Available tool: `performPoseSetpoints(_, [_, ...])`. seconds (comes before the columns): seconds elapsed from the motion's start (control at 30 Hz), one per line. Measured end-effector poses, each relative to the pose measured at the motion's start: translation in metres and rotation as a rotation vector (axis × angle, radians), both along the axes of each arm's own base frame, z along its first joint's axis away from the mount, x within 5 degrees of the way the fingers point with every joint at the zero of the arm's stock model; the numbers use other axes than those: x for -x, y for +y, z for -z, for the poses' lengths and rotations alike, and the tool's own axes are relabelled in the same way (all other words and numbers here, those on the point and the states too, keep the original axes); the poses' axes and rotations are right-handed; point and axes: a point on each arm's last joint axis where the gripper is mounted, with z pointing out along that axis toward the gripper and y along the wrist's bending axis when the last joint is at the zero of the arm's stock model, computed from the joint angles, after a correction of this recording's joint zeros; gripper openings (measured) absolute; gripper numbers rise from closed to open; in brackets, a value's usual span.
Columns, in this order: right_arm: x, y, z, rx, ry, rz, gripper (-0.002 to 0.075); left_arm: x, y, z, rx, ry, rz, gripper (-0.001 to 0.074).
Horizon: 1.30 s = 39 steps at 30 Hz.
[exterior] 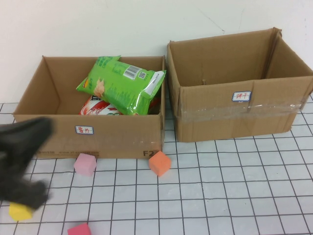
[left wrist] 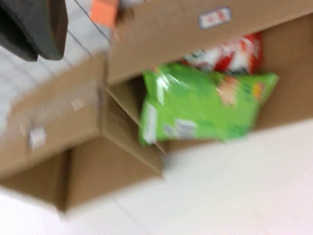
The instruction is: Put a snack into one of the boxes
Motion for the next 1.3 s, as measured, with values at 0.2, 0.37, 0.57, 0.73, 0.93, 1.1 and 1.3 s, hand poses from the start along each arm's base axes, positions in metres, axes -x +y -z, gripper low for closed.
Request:
performPoseSetpoints(0.2, [0.0, 0.0, 0.0, 0.0, 0.0, 0.0, 0.0001, 0.035, 0.044, 0.048, 0.178, -0.136, -0.174, -0.0001])
performPoseSetpoints(0.37, [0.0, 0.0, 0.0, 0.0, 0.0, 0.0, 0.0001, 0.061, 0.063, 0.101, 0.241, -0.164, -0.314, -0.0001])
performPoseSetpoints(0.57, [0.0, 0.0, 0.0, -0.002, 0.001, -0.001, 0.0001, 0.064, 0.069, 0.16, 0.158, -0.08, -0.423, -0.0001])
performPoseSetpoints(0.73, [0.0, 0.0, 0.0, -0.002, -0.001, 0.0, 0.0001, 0.064, 0.071, 0.175, 0.104, -0.01, -0.462, -0.0001])
performPoseSetpoints(0.93, [0.0, 0.0, 0.0, -0.002, -0.001, 0.0, 0.0001, 0.065, 0.071, 0.178, 0.063, 0.015, -0.462, -0.0001])
performPoseSetpoints(1.1, [0.0, 0.0, 0.0, -0.002, -0.001, 0.0, 0.0001, 0.066, 0.073, 0.184, 0.031, 0.074, -0.473, -0.0001])
performPoseSetpoints(1.3, [0.0, 0.0, 0.0, -0.002, -0.001, 0.0, 0.0001, 0.066, 0.074, 0.184, 0.037, 0.088, -0.49, -0.0001])
